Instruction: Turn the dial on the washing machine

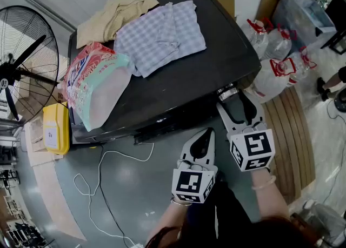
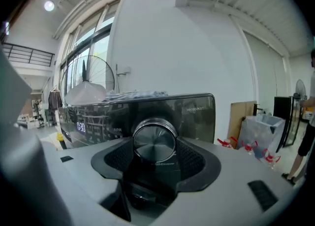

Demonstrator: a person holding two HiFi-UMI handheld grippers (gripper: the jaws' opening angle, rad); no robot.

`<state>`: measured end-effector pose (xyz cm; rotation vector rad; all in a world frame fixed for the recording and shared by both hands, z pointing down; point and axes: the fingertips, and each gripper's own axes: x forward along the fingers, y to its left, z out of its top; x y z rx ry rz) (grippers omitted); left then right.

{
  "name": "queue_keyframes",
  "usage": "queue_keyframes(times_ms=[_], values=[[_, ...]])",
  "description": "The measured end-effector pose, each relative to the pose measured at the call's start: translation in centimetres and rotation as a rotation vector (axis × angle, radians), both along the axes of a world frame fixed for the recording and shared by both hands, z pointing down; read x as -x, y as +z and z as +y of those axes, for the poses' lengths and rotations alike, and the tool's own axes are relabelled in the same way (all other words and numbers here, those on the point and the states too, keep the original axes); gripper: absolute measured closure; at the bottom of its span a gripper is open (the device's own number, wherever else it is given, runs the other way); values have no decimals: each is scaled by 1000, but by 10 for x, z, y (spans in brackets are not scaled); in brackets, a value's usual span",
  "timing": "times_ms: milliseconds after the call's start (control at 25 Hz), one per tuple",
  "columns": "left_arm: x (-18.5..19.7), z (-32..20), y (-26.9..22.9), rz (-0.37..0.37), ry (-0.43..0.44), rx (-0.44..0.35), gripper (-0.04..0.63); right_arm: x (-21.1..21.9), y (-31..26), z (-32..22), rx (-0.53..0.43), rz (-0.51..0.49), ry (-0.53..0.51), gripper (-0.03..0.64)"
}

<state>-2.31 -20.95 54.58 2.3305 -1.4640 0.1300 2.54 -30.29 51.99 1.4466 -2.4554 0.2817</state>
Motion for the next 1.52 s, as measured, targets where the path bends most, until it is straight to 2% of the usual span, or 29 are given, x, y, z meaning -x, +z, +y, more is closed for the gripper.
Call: queue_keyframes(times_ms=[160,400,880,1000,1240,1520], values=[[1,0,0,4,0,0,578,0,0,-1,32,-74,19,324],[5,0,1,0,-6,1,578,-2,1,-2,97,-237,52,324],[4,1,0,-1,-2,2,578,-2,0,-2,116,-296,61,322],[3,2,0,-1,2,3,578,-3,-1,-2,106,-258,43,324],[2,4,3,-7,6,10,578,3,2,4,44,-15,-42,282],[0,5,4,-6,12,12,578,8,-2,3,-20,133,-70,279]])
